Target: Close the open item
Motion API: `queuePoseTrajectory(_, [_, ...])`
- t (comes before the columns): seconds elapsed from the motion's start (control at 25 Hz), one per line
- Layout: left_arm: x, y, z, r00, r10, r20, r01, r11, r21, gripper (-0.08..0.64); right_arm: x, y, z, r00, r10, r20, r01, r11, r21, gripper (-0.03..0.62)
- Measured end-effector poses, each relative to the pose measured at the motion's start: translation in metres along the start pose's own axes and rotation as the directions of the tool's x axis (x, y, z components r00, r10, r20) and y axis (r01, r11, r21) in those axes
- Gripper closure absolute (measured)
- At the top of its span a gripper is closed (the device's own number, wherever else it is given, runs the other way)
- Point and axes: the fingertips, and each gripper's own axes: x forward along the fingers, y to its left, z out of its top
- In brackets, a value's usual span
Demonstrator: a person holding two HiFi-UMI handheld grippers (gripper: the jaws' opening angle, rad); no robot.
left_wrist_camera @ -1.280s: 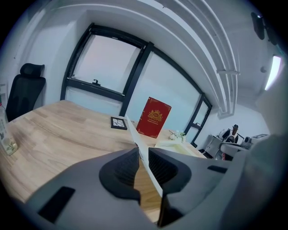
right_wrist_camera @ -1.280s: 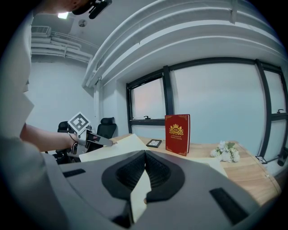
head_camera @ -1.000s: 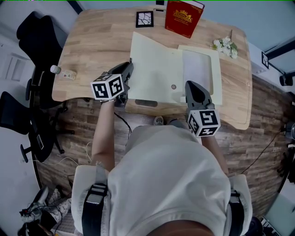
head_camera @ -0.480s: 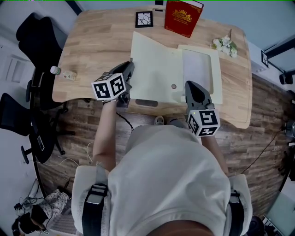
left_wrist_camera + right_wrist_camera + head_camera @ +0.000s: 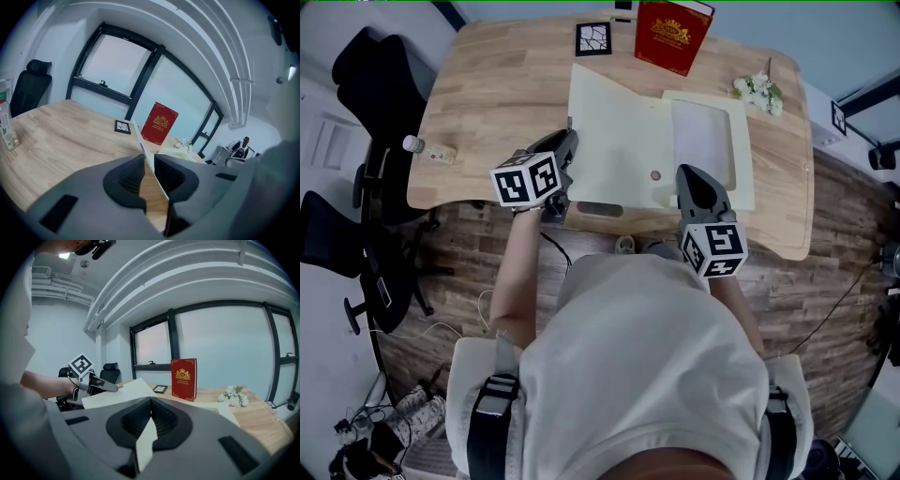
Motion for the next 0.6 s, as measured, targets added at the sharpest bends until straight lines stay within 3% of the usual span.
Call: queuePoseTrajectory(0.6, [-0.001, -0.026, 0.022, 0.998, -0.032, 0.060, 0.033, 0.999, -0.016, 0.488, -0.001, -0.018, 0.000, 1.000, 0.013, 0.003, -0.013, 1.000, 0.017, 0.574])
